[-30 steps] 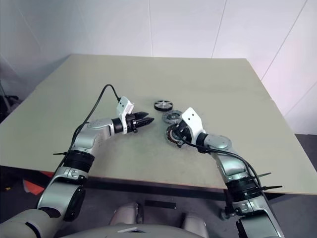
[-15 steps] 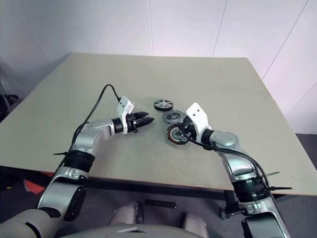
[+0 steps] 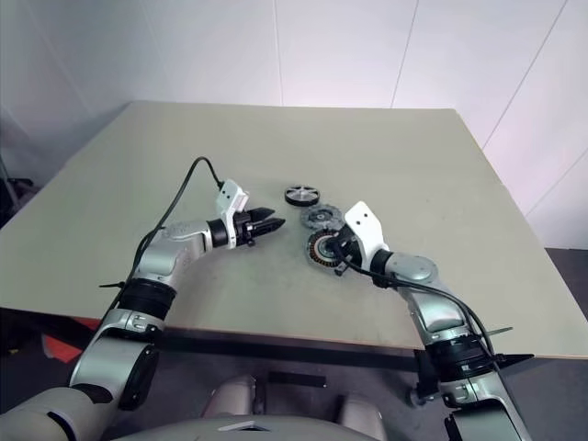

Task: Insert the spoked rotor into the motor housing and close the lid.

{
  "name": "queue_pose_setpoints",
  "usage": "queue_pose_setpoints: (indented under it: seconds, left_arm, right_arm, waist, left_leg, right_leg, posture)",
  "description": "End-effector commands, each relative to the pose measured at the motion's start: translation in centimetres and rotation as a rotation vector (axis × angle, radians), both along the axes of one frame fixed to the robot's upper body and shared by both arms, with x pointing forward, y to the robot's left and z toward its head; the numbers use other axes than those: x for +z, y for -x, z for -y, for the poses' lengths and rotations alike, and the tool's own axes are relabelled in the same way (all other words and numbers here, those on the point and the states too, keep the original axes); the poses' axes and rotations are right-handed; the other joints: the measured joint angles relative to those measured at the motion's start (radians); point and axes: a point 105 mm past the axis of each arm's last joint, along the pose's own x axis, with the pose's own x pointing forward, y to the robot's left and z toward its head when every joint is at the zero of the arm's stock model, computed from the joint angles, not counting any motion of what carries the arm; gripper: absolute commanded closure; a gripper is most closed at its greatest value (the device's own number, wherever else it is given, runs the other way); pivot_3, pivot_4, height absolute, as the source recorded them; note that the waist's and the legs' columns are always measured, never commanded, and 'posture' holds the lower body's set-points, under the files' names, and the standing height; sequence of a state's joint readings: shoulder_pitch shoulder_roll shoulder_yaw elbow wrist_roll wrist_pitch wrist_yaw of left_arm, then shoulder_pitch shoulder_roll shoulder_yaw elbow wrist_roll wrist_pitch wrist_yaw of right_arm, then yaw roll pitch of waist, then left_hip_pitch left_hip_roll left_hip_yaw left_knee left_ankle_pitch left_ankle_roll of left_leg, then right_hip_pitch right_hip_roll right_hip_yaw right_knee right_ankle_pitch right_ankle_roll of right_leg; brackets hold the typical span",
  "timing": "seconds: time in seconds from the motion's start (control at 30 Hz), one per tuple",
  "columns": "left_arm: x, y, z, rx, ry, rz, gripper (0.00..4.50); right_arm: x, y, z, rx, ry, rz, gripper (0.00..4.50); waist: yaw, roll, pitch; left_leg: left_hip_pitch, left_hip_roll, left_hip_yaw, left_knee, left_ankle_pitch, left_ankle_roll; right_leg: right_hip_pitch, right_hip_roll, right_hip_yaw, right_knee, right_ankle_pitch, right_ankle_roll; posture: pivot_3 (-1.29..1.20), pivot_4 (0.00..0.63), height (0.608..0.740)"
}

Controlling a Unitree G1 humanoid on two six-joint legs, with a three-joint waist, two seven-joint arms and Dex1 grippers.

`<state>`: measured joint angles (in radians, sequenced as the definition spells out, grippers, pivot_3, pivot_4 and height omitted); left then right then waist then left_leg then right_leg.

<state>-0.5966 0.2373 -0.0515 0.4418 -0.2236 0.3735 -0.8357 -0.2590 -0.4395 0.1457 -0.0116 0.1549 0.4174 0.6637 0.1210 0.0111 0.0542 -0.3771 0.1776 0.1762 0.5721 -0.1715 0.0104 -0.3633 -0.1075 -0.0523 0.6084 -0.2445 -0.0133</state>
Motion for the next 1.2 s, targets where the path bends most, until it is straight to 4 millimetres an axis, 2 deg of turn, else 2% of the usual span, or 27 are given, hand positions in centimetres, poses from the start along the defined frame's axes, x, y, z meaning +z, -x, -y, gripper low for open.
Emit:
queue_pose_setpoints:
  seconds: [0.03,0.13,0.23,0.4,0.53,0.63,0.77,0.93,1.2]
  left_arm:
    - [1.5,-0.7,-0.3,0.019,0.011,0.052,2.11]
    - [1.1,-1.8,-0.8,0.11,0.03,0.011,2.11]
    - [0.6,-2.8,-1.4,0.2,0.045,-0.034,2.11]
    - [0.2,-4.0,-1.4,0.295,0.152,-0.132,2.11]
    - [0.8,-4.8,0.2,0.3,0.347,-0.243,2.11]
    - [1.3,-5.2,1.4,0.289,0.475,-0.327,1.59]
    - [1.1,-5.6,2.6,0.313,0.575,-0.45,0.25]
    - [0.7,-5.9,3.1,0.381,0.732,-0.596,0.25]
    - [0.6,-5.9,3.9,0.401,0.815,-0.671,0.25]
  right_arm:
    - [2.4,-1.1,0.8,-0.017,0.021,0.092,4.46]
    - [5.8,-1.8,0.5,0.003,0.001,0.199,4.46]
    - [6.7,-2.2,0.6,0.002,-0.002,0.22,4.46]
    - [6.5,-2.0,0.8,0.004,0.005,0.21,4.46]
    - [6.5,-1.8,0.8,0.009,0.001,0.205,4.46]
    - [6.5,-1.9,1.0,0.002,0.003,0.204,4.5]
    - [6.5,-1.8,1.3,-0.006,0.009,0.204,4.5]
    - [6.7,-1.8,1.9,-0.031,0.015,0.209,4.5]
    - [6.6,-1.6,2.3,-0.051,0.021,0.203,4.5]
  waist:
    - [0.0,0.0,0.0]
    - [0.0,0.0,0.0]
    - [0.001,0.0,0.0]
    - [0.003,0.0,0.0]
    - [0.005,-0.001,0.001]
    - [0.006,-0.001,0.001]
    - [0.005,-0.002,0.002]
    - [0.005,-0.003,0.002]
    - [0.006,-0.005,0.004]
  left_leg:
    - [0.0,0.0,0.0,0.0,0.0,0.0]
    - [-0.001,-0.001,0.0,0.0,0.0,0.0]
    - [-0.004,0.0,0.0,0.0,0.0,0.0]
    - [-0.009,-0.001,0.0,0.001,0.0,0.001]
    - [-0.011,-0.003,0.0,0.002,-0.001,0.002]
    - [-0.012,-0.003,0.0,0.004,-0.001,0.003]
    - [-0.01,-0.003,0.0,0.005,-0.001,0.003]
    - [-0.01,-0.003,0.0,0.005,-0.001,0.003]
    - [-0.01,-0.003,0.0,0.005,-0.003,0.006]
  right_leg:
    - [0.0,0.0,0.0,0.0,0.0,0.0]
    - [-0.001,0.0,0.0,0.0,0.0,0.0]
    - [-0.005,0.0,0.0,0.001,0.001,0.0]
    - [-0.007,0.0,0.0,0.0,0.001,0.0]
    - [-0.008,-0.001,0.0,-0.001,0.001,0.0]
    - [-0.007,-0.002,0.0,-0.001,0.001,0.0]
    - [-0.006,-0.002,0.0,0.0,0.001,0.0]
    - [-0.006,-0.002,-0.001,-0.001,0.001,0.0]
    - [-0.006,-0.002,-0.001,-0.001,0.001,0.0]
  posture:
    - [0.0,0.0,0.74]
    - [0.0,0.0,0.74]
    - [0.0,0.0,0.74]
    - [0.0,0.0,0.74]
    - [0.0,0.0,0.74]
    - [0.0,0.0,0.74]
    - [0.0,0.0,0.74]
    - [0.0,0.0,0.74]
    - [0.0,0.0,0.74]
